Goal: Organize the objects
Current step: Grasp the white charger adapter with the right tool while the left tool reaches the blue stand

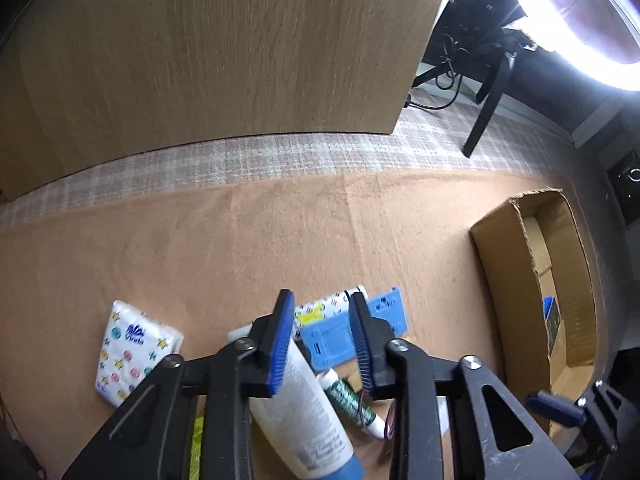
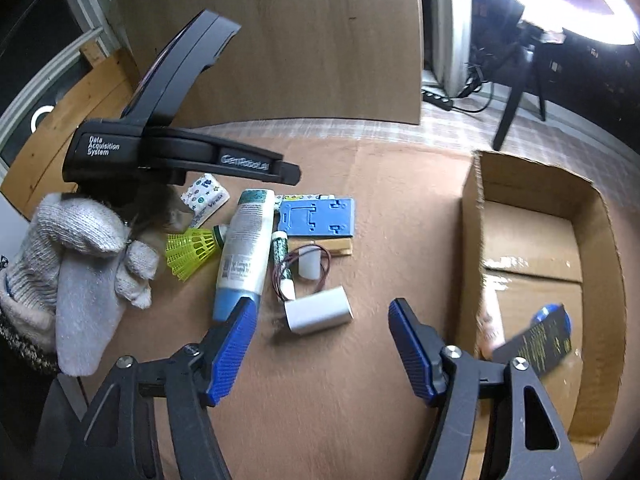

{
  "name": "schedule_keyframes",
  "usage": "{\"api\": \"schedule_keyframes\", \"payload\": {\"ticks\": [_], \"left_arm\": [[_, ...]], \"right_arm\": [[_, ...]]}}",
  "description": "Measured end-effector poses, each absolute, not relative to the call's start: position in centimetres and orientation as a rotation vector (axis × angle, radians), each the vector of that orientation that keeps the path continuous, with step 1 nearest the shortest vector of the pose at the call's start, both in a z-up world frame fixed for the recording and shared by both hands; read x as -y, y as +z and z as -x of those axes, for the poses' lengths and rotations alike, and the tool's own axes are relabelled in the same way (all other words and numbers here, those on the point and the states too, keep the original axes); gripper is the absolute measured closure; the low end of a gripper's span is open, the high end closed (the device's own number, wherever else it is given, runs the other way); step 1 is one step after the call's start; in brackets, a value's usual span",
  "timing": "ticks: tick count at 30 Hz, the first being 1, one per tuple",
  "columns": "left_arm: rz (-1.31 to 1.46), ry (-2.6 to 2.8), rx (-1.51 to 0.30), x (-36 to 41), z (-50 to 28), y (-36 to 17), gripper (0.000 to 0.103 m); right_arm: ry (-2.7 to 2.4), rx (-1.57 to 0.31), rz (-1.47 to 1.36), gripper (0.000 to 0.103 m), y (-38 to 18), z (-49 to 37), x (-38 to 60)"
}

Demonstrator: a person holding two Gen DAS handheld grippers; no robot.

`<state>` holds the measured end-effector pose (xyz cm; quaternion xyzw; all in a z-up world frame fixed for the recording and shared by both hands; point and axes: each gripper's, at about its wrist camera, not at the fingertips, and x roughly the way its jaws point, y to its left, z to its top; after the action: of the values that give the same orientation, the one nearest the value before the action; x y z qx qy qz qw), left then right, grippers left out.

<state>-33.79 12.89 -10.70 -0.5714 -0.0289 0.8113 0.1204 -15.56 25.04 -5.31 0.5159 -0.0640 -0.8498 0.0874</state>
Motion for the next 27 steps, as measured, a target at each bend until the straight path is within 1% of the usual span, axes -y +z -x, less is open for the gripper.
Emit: {"api": "schedule_keyframes", "payload": {"ticks": [4, 6, 8, 17, 25, 27], "left_arm": [[1.692, 2.355, 0.085, -13.0, 34.7, -11.7, 0.076], [1.711, 2.346, 0.1, -13.0, 35.2, -12.5, 0.077], [1.724, 2.342, 0.105, -12.9, 35.6, -13.1, 0.079], [1.746, 2.268, 0.126, -13.6, 36.1, -15.2, 0.08], [1.725, 2.198, 0.124, -14.5, 34.6, -15.7, 0.08], [1.727, 2.174, 0.09, -15.2, 34.0, -15.9, 0.083]], "right_arm": [[-2.508, 0.21, -1.557, 0.044, -6.1, 17.1, -24.7], [-2.49, 0.233, -1.575, 0.05, -6.6, 18.0, -24.8], [-2.447, 0.232, -1.584, 0.053, -7.1, 18.7, -24.7], [-2.361, 0.178, -1.68, 0.054, -9.9, 21.1, -23.2], [-2.323, 0.172, -1.726, 0.055, -11.4, 19.5, -22.9], [-2.314, 0.18, -1.744, 0.055, -11.9, 18.7, -23.2]]}}
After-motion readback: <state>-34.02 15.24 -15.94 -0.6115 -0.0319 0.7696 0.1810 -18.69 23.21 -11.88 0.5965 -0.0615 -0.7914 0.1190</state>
